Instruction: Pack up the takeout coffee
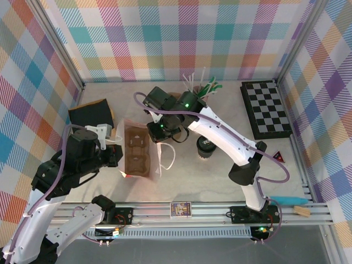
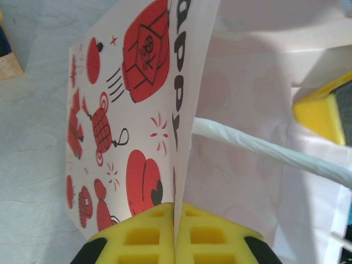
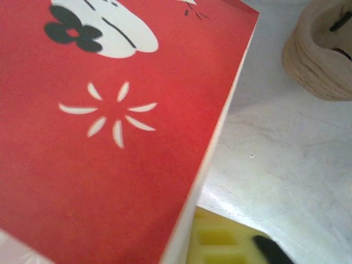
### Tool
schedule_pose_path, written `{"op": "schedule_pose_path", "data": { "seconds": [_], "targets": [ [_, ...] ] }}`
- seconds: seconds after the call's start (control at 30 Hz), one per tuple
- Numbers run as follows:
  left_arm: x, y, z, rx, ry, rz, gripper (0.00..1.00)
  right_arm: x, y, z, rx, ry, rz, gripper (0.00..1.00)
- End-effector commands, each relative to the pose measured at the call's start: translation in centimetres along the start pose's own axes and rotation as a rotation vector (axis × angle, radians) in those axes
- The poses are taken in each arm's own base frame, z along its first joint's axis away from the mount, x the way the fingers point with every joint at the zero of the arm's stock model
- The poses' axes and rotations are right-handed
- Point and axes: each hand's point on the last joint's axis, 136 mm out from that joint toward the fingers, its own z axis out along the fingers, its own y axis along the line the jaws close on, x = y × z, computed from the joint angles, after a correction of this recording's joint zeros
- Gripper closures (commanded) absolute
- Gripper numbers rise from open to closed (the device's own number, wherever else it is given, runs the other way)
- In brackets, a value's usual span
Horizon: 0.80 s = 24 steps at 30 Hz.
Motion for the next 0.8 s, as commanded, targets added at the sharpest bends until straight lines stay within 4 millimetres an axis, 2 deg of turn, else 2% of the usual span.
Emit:
{"op": "schedule_pose_path", "data": {
  "seconds": [0.0,0.1,0.17,0.2,0.3,0.4,0.47,0.57,0.63,0.7,0.73,0.77],
  "targets": [
    [0.0,0.3,-0.1,-0.016,-0.017,0.005,1.00,-1.2,0.8,-2.0,-0.019,-0.068,-0.009,1.00],
    [-1.3,0.6,-0.9,-0.049,-0.059,0.025,1.00,-3.1,2.1,-5.1,-0.077,-0.184,-0.037,1.00],
    [-1.8,0.6,-1.2,-0.056,-0.073,0.024,1.00,-3.4,2.5,-6.3,-0.091,-0.228,-0.049,1.00],
    [-1.4,0.4,-0.8,-0.041,-0.056,0.013,1.00,-3.0,2.3,-5.9,-0.088,-0.219,-0.049,1.00],
    [1.7,0.7,1.1,-0.017,0.042,-0.051,1.00,0.1,1.3,-1.7,-0.077,-0.082,-0.014,1.00],
    [3.1,2.0,0.7,-0.048,0.040,-0.079,1.00,2.4,0.9,0.9,-0.080,0.016,0.023,1.00],
    [2.5,2.1,-0.3,-0.065,0.028,-0.062,1.00,2.2,1.3,0.8,-0.088,0.013,0.025,1.00],
    [1.1,1.4,-1.3,-0.068,0.031,-0.034,1.00,0.6,2.3,-0.6,-0.116,-0.036,-0.010,1.00],
    [1.3,1.1,-0.9,-0.050,0.040,-0.054,1.00,0.1,2.8,-1.2,-0.116,-0.068,-0.042,1.00],
    [2.6,1.5,0.2,-0.044,0.063,-0.081,1.00,0.4,2.8,-0.1,-0.119,-0.058,-0.043,1.00],
    [2.6,1.7,0.1,-0.052,0.052,-0.087,1.00,0.4,2.8,0.1,-0.121,-0.054,-0.043,1.00],
    [1.8,1.8,-0.6,-0.059,0.016,-0.088,1.00,0.2,3.1,-0.2,-0.127,-0.056,-0.045,1.00]
  ]
}}
